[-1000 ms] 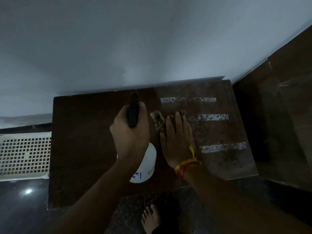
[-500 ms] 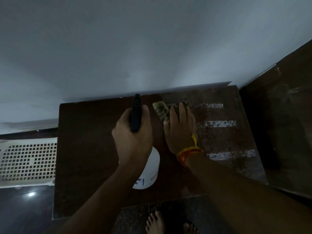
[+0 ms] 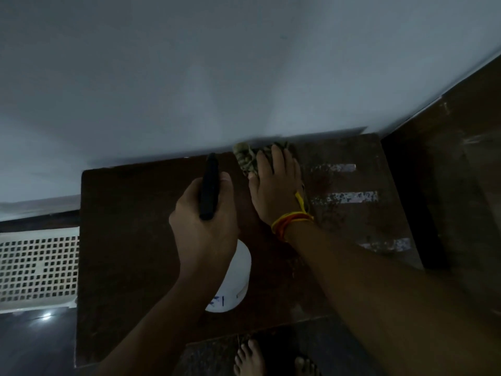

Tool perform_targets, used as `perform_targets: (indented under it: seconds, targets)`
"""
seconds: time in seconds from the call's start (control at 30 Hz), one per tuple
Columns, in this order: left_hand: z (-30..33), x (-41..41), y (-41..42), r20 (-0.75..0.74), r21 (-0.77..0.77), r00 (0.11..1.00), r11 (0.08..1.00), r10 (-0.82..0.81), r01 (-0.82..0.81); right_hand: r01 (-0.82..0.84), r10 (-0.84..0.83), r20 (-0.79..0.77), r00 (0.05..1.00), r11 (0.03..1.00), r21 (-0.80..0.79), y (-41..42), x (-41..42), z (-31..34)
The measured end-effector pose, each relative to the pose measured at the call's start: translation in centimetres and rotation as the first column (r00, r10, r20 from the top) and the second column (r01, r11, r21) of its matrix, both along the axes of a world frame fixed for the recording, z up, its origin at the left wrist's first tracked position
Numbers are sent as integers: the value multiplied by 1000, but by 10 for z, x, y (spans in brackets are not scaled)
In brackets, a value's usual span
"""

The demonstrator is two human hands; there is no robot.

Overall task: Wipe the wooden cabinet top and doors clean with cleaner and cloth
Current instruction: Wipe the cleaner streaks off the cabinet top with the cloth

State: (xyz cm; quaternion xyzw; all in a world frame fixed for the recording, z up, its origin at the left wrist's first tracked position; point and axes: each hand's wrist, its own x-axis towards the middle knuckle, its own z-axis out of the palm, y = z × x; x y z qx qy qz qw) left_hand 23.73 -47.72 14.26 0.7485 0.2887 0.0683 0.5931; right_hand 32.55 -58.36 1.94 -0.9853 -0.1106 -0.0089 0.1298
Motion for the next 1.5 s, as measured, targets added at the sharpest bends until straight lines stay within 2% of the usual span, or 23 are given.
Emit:
perform_targets:
  seconds: [0.07, 0.2, 0.33, 0.5, 0.83, 1.03, 1.17, 1.33, 1.5]
  targets:
    - [0, -1, 0, -16, -17, 1000, 1000, 9, -9, -17, 17, 15, 1000, 1000, -10, -7, 3, -2]
    - [1, -5, 4, -18, -18, 1000, 1000, -7, 6, 88, -88, 8, 996, 996, 15, -27, 22, -1]
    - [-1, -9, 5, -13, -27, 1000, 1000, 3, -4, 86, -85, -39, 996, 996, 17, -34, 32, -1]
    - [-1, -13, -6, -5, -22, 1000, 999, 29, -29, 78, -78, -51, 996, 997, -14, -47, -28, 1]
    - [6, -38, -35, -1, 20, 997, 997, 75, -75, 22, -26, -181, 983, 999, -24, -74, -131, 12]
    - [12, -57, -44, 27, 62, 997, 996, 69, -71, 31, -43, -178, 983, 997, -72, -75, -193, 19]
    - [18, -69, -53, 32, 101, 996, 991, 82, -85, -5, -4, -157, 988, 998, -59, -84, -206, 21]
    - [20, -77, -66, 46, 92, 997, 993, 65, -69, 45, -55, -113, 992, 995, -92, -123, -211, 13]
    - [17, -79, -85, 33, 71, 997, 995, 74, -76, 10, -24, -106, 994, 991, -132, -146, -209, 7]
